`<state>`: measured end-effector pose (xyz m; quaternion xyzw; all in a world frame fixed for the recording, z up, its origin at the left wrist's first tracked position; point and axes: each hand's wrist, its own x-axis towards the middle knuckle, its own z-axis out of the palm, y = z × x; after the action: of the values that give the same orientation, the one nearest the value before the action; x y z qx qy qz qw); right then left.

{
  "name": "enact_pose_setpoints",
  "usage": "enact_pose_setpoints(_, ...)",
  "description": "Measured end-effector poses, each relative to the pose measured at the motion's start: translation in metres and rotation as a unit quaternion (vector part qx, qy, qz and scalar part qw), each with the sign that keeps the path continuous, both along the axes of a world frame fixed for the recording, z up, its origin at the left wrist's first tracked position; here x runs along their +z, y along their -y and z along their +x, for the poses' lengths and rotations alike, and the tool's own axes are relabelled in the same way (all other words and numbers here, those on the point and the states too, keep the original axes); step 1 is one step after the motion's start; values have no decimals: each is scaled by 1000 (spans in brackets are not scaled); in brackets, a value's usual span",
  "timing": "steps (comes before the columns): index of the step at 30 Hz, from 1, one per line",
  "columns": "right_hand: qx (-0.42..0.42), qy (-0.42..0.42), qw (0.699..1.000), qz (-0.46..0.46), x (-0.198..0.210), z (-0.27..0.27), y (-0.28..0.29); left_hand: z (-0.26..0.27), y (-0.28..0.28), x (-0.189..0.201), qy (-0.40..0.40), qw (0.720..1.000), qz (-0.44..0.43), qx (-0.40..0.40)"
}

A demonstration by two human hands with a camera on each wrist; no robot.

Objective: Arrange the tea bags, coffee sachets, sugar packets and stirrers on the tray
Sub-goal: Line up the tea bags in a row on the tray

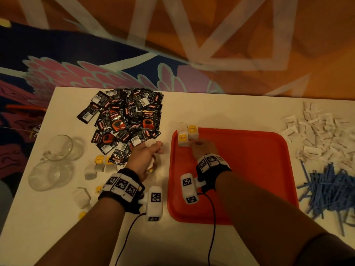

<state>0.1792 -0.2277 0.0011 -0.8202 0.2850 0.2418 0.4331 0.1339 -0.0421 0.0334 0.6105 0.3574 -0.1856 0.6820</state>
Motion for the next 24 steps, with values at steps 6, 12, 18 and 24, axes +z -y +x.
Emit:
enact_pose_setpoints(6,55,75,994,62,20,-5,10,-4,19,18,15,992,-121,-16)
enact_pose_setpoints(12,211,152,947,189,81,-6,15,-9,39,33,49,983,-160,-72)
enact_pose_setpoints(18,224,221,923,223,115,-14,24,-20,56,60,96,972,-186,-109)
enact_pose_setpoints(24,215,267,921,184,144,-17,45,-33,72,77,240,970,-25,-27)
